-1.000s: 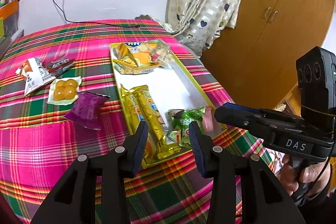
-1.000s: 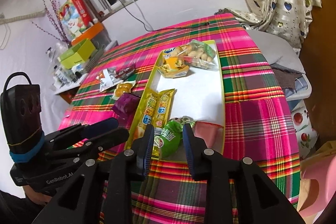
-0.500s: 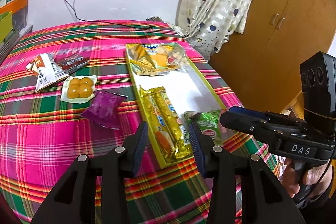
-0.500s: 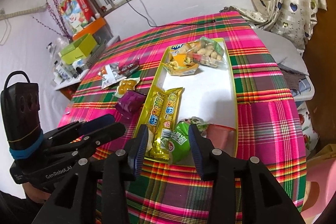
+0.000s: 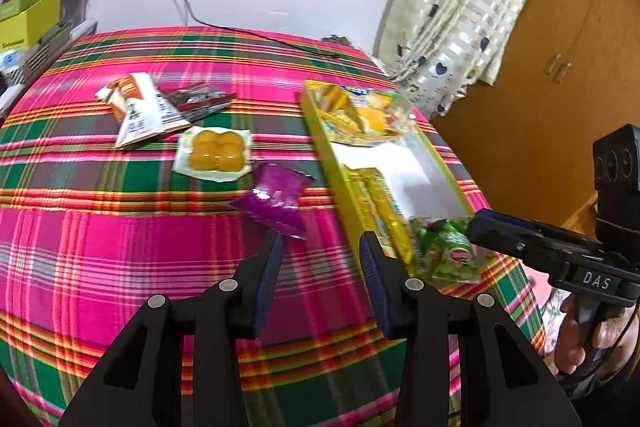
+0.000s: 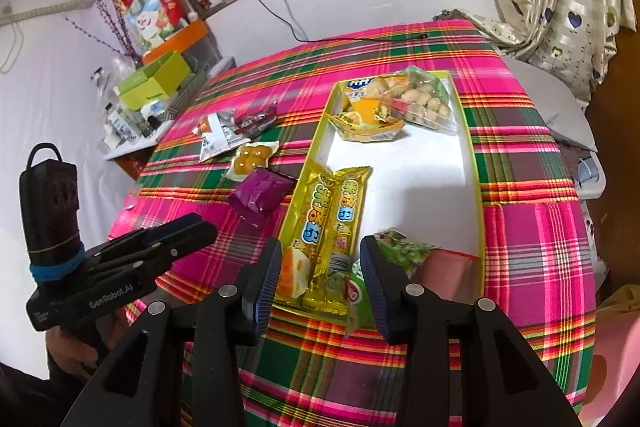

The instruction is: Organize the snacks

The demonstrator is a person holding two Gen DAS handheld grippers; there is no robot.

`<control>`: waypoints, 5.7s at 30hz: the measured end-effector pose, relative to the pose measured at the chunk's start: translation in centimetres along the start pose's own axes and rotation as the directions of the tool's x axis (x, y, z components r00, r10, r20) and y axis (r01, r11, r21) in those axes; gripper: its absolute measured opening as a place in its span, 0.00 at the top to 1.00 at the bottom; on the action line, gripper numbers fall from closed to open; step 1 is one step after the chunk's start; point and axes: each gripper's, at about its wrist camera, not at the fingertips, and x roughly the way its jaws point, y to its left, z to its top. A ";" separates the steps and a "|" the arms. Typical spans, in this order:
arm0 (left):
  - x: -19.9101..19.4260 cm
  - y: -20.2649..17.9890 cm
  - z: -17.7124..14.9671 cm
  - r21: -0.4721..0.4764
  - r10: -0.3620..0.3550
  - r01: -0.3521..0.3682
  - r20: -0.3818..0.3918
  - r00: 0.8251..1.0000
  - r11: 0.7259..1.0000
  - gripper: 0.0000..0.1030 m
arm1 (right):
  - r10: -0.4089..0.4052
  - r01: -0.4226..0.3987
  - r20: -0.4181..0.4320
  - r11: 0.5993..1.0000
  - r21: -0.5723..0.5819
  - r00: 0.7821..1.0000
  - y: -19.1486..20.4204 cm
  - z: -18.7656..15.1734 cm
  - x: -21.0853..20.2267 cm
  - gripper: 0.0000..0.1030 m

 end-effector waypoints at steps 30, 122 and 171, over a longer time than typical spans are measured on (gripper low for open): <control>-1.6 9.5 0.1 -0.168 0.095 -0.086 0.049 0.994 0.982 0.60 | -0.018 0.005 -0.296 0.999 -0.045 0.955 7.5 5.4 14.9 0.50; 9.7 6.1 6.2 0.070 0.261 -0.261 0.009 0.965 0.963 0.44 | 0.007 -0.010 -0.038 0.998 -0.062 0.999 4.4 6.8 6.8 0.70; 3.6 11.0 2.8 -0.061 0.183 -0.185 -0.029 0.983 0.981 0.40 | 0.073 -0.085 -0.119 0.991 -0.101 0.990 7.0 4.5 8.6 0.69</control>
